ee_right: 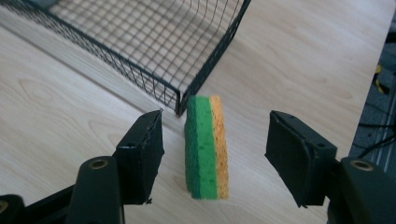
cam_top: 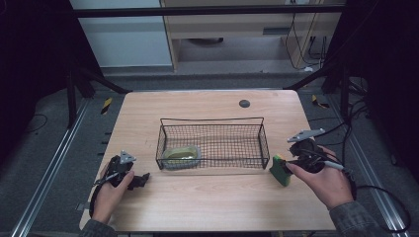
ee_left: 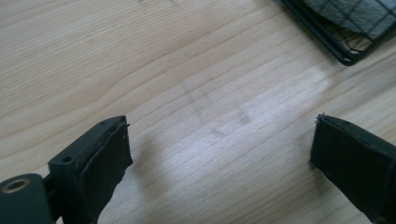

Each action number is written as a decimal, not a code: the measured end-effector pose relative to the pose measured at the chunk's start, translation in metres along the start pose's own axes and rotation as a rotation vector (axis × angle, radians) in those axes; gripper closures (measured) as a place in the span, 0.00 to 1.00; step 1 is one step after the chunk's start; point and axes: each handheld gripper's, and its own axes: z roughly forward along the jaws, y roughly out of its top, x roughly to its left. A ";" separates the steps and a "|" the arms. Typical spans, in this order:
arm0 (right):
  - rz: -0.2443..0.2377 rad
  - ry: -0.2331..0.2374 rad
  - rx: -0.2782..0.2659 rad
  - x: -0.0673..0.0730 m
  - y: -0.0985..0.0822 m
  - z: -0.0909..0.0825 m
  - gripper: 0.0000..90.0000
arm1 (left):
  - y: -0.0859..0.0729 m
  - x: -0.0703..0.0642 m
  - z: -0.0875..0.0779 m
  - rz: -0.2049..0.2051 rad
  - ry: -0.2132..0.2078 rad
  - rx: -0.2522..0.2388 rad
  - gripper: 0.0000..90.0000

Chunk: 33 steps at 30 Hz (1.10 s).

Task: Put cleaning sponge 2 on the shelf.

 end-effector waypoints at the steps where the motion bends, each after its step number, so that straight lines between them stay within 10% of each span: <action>1: 0.001 0.008 0.011 -0.001 -0.001 0.002 0.41 | -0.001 0.001 0.001 -0.009 -0.008 0.000 0.04; 22: 0.004 0.061 0.185 -0.010 -0.008 0.054 0.49 | -0.012 0.003 0.004 -0.057 -0.025 -0.072 0.00; 26: -0.016 0.069 0.227 -0.008 -0.008 0.060 0.67 | -0.012 0.004 0.004 -0.050 -0.028 -0.075 0.00; 33: 0.031 0.072 0.154 -0.016 0.000 0.033 0.71 | -0.013 0.004 0.004 -0.047 -0.025 -0.081 0.00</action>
